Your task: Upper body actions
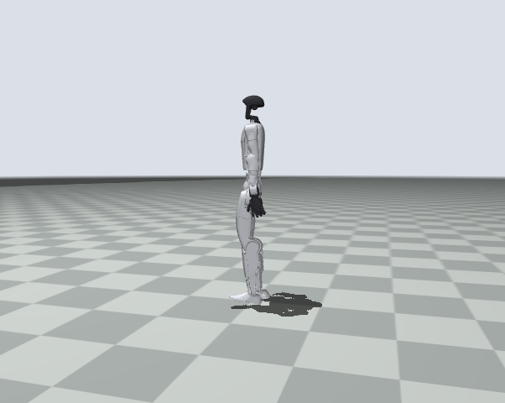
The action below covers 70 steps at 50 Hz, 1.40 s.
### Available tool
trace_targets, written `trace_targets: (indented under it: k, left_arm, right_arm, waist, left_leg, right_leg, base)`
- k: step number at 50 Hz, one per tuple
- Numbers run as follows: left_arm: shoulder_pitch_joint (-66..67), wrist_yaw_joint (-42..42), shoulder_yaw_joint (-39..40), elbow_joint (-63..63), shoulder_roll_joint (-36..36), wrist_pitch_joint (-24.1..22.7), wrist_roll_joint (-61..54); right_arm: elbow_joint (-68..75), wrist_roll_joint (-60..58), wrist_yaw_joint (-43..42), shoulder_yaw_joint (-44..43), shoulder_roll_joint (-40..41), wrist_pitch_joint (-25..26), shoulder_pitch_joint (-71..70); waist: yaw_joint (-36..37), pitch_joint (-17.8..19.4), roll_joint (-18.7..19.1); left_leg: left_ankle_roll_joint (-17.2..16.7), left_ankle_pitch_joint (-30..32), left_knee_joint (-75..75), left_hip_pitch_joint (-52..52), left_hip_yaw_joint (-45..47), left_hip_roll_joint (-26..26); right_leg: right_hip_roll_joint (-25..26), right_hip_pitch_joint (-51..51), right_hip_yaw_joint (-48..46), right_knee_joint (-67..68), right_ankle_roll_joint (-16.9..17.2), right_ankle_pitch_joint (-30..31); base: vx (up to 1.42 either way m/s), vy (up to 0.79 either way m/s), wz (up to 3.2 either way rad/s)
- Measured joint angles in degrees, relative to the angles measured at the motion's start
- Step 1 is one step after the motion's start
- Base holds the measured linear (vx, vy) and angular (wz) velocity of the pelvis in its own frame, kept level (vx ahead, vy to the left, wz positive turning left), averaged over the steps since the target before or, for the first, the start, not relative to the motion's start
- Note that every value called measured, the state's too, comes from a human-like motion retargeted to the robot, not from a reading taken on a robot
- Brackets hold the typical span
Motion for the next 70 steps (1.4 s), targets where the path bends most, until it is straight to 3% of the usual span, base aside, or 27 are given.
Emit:
trace_targets:
  k: [70]
  left_arm:
    - [0.07,0.06,-0.08,0.18,-0.04,0.06,-0.53]
  right_arm:
    - [0.03,-1.65,-0.2,0.64,-0.1,0.04,-0.23]
  waist:
    - [-0.66,-0.34,0.07]
  left_leg:
    - [0.07,0.03,0.08,-0.08,-0.76,-0.37]
  right_leg:
    - [-0.15,0.02,-0.56,0.01,-0.04,0.02]
  base:
    - [0.0,0.0,0.0]
